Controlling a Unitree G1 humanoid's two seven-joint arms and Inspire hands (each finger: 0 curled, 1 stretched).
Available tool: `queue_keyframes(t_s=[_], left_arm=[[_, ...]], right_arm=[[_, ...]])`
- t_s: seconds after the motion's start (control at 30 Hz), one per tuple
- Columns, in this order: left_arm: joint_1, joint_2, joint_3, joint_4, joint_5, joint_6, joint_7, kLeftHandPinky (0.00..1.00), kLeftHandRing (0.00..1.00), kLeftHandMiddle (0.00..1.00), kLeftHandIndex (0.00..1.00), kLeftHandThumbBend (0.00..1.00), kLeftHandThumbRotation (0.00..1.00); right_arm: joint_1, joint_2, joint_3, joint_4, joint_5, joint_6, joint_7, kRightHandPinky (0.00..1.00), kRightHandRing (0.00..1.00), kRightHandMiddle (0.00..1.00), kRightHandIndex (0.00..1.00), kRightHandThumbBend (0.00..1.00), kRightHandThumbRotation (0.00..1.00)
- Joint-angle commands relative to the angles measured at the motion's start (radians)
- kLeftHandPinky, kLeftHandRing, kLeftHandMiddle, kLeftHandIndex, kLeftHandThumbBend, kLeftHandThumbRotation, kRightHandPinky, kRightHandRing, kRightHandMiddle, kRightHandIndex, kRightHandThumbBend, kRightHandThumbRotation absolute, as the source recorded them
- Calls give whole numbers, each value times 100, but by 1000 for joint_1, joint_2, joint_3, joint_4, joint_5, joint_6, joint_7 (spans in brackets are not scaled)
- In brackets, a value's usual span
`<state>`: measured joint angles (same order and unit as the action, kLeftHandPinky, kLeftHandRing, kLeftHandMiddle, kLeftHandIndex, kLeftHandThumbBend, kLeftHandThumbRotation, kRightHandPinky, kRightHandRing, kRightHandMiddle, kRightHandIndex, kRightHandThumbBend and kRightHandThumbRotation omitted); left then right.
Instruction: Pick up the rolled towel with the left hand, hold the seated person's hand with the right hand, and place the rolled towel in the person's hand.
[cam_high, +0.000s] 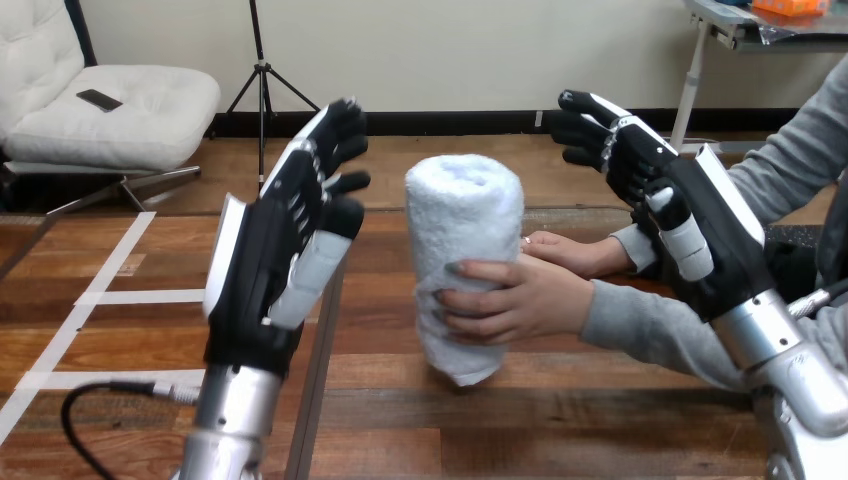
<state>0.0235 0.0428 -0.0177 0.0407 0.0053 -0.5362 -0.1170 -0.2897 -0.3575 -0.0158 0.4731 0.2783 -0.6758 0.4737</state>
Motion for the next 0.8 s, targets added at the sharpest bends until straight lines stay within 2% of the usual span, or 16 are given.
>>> queue_keyframes(t_s=[0.0,0.4,0.77], left_arm=[[31,7,-4,-125,-25,-20,-7,75,84,85,85,86,86],[121,13,-9,-205,-42,-45,-26,73,83,84,84,83,84],[170,13,-7,-234,-76,-76,-45,73,83,84,83,83,83]], right_arm=[[49,55,-20,-202,56,42,-32,91,89,88,88,100,100],[179,104,9,-398,96,124,-24,89,89,89,88,100,100],[257,141,32,-494,125,163,11,88,89,89,90,100,100]])
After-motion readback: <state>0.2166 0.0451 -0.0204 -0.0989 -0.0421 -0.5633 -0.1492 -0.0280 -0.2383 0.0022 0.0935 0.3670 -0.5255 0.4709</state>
